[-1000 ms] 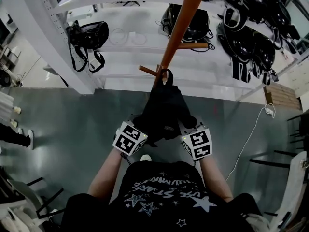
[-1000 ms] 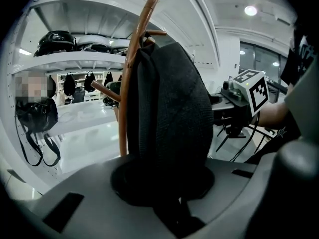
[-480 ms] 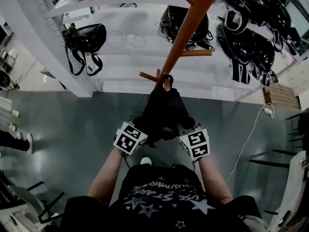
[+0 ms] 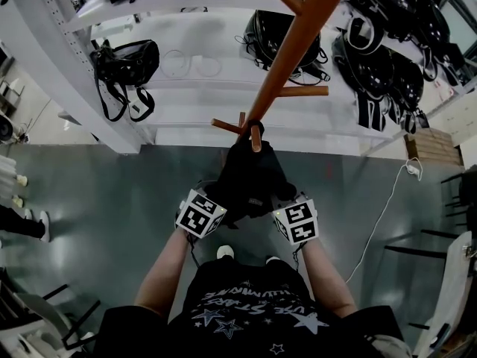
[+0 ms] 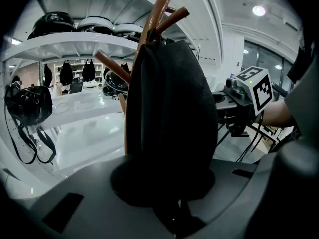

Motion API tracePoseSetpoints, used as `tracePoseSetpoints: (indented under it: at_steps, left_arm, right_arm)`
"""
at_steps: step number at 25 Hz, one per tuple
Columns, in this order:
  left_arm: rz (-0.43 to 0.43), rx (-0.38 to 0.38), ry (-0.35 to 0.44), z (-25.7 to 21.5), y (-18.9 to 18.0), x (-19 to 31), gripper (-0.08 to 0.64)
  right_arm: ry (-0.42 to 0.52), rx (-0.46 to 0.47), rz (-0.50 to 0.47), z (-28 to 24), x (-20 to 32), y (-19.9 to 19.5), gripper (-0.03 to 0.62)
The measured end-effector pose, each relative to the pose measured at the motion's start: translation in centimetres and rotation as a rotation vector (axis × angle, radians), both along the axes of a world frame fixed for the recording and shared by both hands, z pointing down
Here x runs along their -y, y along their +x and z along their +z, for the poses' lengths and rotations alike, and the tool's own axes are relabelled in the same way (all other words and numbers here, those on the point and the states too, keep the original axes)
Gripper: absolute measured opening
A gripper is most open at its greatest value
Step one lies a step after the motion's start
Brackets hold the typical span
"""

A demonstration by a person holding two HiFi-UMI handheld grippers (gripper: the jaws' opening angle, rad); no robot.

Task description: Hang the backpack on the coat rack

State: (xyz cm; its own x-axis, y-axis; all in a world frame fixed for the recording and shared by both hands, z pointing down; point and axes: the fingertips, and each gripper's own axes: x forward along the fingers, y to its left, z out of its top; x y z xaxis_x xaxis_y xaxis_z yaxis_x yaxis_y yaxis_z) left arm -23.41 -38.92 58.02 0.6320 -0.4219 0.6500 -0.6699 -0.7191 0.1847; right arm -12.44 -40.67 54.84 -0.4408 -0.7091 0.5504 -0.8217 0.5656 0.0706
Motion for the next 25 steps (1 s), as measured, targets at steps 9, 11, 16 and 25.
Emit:
tracePoseSetpoints:
  at_steps: [9, 11, 16, 25]
  left_arm:
    - [-0.028, 0.008, -0.009, 1.4, -0.3, 1.3, 0.112]
    - [-0.044, 0.013, -0.004, 1.7, -0.4, 1.8, 0.118]
    - [-0.105, 0.029, 0.006, 2.7, -0.9, 3.2, 0.135]
    - [-0.214, 0.063, 0.004, 4.0, -1.9, 5.2, 0.229]
  right_arm:
    - [-0.012, -0.010, 0.001, 1.6, 1.2, 0.2, 0.075]
    - [-0.013, -0.016, 0.000, 1.8, 1.7, 0.2, 0.080]
    - [-0.023, -0.035, 0.004, 2.9, 2.5, 0.2, 0.087]
    - [-0.034, -0.056, 0.001, 3.7, 3.8, 0.4, 0.095]
